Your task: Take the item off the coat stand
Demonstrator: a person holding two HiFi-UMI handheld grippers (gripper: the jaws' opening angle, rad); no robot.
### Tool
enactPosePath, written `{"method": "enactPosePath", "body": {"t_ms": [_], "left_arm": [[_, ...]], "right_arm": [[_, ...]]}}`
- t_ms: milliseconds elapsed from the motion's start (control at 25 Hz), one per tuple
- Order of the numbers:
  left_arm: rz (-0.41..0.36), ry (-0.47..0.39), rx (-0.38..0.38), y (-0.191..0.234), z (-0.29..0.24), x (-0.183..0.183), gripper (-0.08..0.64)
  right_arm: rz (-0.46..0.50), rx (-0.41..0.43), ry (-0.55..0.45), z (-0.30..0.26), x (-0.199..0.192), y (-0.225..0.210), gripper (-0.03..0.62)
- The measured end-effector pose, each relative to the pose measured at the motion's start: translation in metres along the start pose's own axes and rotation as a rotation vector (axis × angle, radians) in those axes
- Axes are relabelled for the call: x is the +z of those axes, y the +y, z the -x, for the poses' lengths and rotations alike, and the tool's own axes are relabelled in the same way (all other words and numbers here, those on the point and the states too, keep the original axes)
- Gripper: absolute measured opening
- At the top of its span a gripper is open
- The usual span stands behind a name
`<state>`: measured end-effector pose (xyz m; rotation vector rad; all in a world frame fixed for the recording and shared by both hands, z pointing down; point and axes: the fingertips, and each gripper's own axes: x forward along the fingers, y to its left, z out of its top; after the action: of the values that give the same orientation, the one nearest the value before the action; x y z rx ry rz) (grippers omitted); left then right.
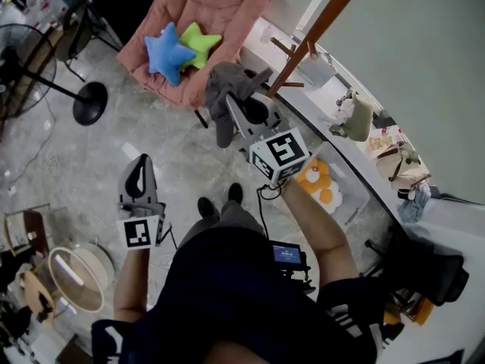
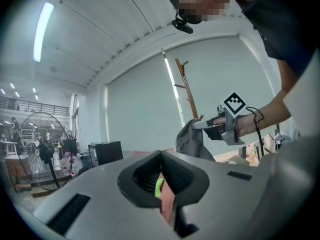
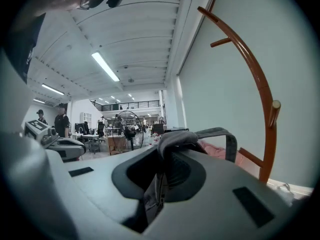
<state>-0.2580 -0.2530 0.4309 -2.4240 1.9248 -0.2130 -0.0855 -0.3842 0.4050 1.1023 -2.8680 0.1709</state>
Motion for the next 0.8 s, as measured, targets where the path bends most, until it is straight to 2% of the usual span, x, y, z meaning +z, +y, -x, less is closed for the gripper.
{"method": "enactPosePath", "body": {"t_ms": [800], "left_arm": [[-0.005,-0.040,-0.048,-0.023,-0.002,0.016,0.025]], "right_arm": [[-0.008,-0.020,0.045,0.094,-0.021,0.027,0.038]]}}
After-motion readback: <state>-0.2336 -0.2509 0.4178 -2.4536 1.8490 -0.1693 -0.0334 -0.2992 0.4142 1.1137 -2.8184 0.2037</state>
